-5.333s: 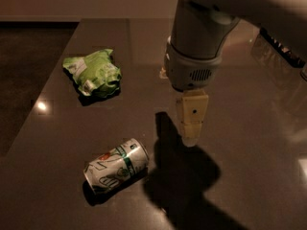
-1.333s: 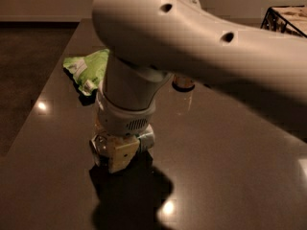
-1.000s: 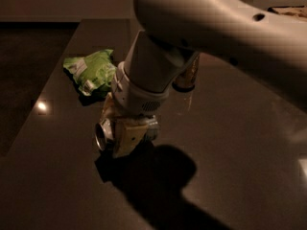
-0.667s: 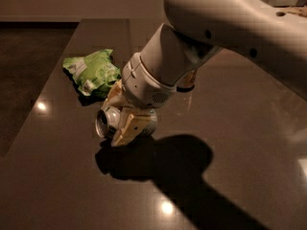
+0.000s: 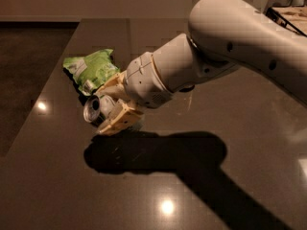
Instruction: Place 7up can upright
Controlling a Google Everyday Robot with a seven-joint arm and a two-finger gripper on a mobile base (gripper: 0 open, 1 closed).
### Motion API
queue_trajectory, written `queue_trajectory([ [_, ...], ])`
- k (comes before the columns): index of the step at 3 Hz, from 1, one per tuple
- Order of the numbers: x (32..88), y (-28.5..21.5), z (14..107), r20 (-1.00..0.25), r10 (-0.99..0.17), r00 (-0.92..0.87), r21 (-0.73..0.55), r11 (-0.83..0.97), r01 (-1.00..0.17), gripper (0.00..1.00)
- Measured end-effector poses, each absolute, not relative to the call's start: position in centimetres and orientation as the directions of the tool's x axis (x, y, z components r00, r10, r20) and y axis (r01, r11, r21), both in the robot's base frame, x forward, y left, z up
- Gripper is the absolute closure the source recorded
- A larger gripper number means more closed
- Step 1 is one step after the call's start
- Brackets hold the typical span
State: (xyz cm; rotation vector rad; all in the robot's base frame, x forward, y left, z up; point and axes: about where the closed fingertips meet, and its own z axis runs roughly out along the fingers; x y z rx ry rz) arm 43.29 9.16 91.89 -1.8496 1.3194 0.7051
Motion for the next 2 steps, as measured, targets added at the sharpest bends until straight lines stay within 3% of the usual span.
queue_trajectory([
  [2, 44.42, 11.21, 92.72, -0.855, -0.435, 0.28, -0.249, -0.129, -0.96, 1.0],
])
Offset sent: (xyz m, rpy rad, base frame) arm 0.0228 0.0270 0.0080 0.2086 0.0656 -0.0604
